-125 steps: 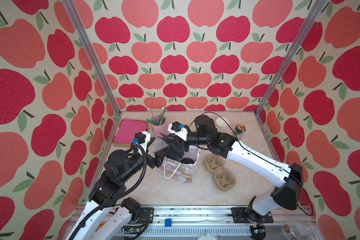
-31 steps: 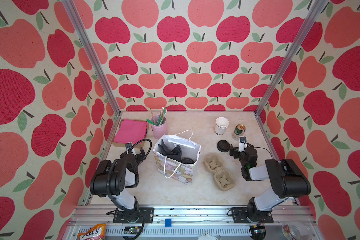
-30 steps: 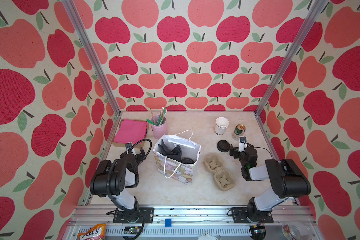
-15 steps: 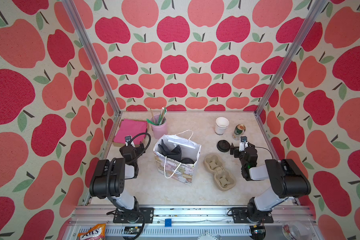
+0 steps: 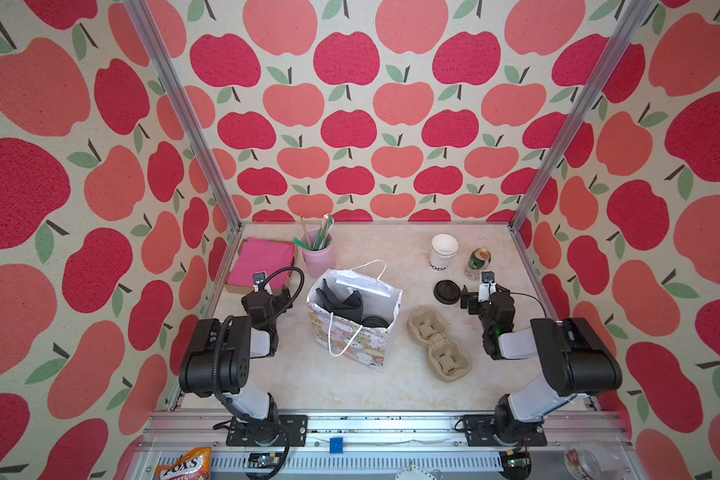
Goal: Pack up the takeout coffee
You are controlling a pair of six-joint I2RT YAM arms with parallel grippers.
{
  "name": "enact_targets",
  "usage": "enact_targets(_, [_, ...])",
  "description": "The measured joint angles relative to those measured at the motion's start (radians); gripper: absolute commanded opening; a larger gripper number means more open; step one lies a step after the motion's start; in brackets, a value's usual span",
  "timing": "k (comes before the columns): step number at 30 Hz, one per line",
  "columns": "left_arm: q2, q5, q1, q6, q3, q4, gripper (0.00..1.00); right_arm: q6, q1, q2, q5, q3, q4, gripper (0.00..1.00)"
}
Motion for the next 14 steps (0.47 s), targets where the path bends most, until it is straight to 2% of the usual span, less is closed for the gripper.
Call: enact_targets(14, [0.0,0.0,0.0,0.0,0.0,-0.001,0.99,0.001,-0.005,0.0,-0.001,0.011,-0.016,0.99])
